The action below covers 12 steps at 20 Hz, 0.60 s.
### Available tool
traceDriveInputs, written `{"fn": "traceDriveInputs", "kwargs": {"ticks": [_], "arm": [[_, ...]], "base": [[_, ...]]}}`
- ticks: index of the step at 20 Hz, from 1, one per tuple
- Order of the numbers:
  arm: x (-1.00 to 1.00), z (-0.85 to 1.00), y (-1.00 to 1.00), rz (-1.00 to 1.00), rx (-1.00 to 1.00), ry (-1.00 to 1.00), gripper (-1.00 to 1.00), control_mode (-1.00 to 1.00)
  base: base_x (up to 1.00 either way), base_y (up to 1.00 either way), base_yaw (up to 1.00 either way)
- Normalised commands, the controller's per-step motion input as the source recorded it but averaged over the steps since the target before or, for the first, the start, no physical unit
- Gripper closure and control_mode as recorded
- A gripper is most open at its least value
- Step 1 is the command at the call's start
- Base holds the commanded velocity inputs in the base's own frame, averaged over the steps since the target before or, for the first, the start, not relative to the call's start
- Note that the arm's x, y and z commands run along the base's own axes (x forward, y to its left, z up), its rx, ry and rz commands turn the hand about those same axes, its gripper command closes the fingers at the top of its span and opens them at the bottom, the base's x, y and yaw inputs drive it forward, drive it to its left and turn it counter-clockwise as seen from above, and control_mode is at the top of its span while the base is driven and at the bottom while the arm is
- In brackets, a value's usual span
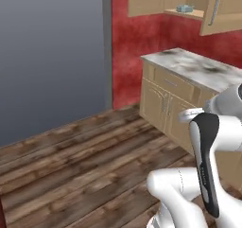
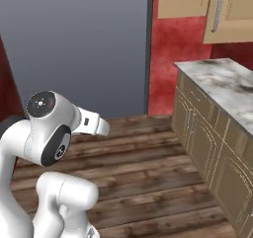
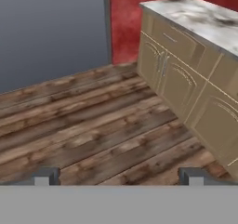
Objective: Retrieve the tupperware and aluminum foil from the cabinet and place them on the dining counter near the plate with potato and onion to prepare for storing leftovers.
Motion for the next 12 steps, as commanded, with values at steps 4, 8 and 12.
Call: {"fn": "traceDriveInputs", "kwargs": {"ticks": [4, 8, 12], "arm": [[0.00, 0.00, 0.00, 0.00, 0.00, 0.00, -1.00, 1.00], [0.00, 0.00, 0.00, 0.00, 0.00, 0.00, -1.00, 1.00], [0.00, 0.00, 0.00, 0.00, 0.00, 0.00, -1.00, 1.00]], "base": [[1.00, 0.00, -0.34], [1.00, 0.00, -0.37], [1.00, 0.00, -0.36]]}}
